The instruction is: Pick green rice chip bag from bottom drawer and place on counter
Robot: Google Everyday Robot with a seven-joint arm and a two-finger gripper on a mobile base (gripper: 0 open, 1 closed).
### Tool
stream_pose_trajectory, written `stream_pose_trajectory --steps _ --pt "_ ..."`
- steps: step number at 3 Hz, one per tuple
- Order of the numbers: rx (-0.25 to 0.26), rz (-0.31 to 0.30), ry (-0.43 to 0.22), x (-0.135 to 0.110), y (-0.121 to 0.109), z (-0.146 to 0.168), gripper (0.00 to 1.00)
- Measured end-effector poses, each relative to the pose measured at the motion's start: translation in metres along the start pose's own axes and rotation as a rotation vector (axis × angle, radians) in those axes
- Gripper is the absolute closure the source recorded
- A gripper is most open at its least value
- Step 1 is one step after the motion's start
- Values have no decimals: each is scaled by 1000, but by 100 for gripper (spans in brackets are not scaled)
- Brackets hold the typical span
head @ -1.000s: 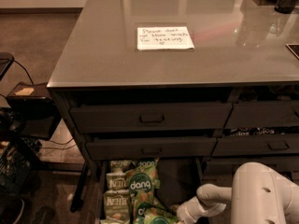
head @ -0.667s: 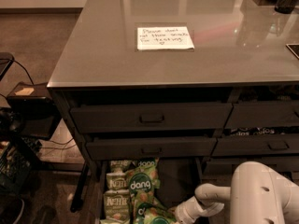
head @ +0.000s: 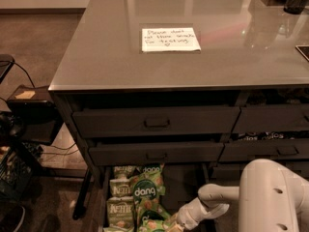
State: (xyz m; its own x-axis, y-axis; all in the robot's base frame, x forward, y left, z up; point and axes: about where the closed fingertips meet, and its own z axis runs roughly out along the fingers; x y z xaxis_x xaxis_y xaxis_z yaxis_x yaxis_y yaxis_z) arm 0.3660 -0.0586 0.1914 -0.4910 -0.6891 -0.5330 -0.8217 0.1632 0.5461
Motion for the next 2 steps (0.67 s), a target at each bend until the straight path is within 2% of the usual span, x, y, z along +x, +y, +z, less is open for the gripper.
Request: stream_pose_trajectory --steps 1,2 --pt "3 4 -14 -15 11 -13 89" --pt "27 -11 -46 -27 22 -29 100"
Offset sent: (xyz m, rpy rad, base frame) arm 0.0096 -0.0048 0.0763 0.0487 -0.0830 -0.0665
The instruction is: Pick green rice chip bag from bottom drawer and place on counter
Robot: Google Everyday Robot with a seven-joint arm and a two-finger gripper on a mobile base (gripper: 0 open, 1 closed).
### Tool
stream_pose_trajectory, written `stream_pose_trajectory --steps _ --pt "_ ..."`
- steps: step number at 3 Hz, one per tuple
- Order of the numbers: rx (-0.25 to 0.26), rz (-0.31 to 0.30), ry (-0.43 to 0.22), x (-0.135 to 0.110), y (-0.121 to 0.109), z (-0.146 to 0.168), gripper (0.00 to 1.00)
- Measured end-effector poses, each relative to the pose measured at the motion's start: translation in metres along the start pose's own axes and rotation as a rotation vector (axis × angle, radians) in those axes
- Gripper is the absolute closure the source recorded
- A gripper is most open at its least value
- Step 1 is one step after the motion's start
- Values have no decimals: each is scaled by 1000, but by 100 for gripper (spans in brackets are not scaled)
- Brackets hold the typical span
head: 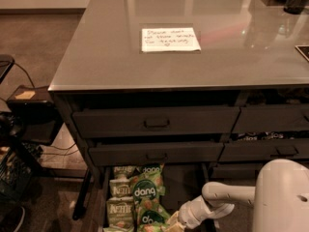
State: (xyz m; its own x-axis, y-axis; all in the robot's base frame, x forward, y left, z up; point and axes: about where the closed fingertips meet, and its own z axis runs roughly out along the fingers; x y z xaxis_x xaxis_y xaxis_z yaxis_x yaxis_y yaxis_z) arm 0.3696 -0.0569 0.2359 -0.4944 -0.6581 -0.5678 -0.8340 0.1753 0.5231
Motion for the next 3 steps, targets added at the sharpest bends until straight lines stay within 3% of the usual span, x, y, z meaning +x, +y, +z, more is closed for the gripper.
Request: stream_pose_trajectory --steps 2,3 --pt "114 -47 -72 -29 19 -60 100" --pt "148 -110 -88 -78 37 -106 100"
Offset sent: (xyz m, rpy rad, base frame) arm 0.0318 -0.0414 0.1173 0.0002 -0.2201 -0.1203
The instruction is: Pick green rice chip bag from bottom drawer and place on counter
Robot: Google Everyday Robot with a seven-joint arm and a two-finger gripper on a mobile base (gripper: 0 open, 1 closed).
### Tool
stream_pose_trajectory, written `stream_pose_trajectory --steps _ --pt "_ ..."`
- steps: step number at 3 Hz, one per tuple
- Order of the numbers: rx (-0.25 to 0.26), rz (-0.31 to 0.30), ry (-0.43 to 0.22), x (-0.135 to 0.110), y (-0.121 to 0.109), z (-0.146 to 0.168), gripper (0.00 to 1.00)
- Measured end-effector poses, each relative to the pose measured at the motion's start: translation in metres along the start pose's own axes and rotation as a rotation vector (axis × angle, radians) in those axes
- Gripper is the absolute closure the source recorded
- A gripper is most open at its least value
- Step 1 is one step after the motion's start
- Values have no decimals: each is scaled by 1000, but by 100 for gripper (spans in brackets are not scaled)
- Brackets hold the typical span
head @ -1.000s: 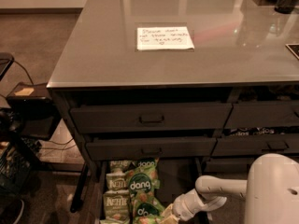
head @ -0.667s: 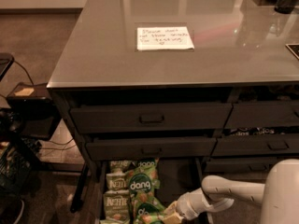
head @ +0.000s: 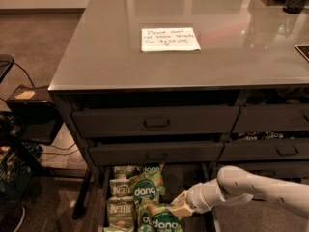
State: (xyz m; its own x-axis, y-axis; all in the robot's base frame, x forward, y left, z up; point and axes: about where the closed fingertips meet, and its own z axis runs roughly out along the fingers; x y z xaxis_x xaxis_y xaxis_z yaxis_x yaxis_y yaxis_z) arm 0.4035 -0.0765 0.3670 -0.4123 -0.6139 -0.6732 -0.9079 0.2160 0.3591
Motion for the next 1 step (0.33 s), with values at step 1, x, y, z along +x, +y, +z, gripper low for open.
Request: stream_pose_trajectory --steps 1 --pt "9 -37 -1 -35 2 -25 100"
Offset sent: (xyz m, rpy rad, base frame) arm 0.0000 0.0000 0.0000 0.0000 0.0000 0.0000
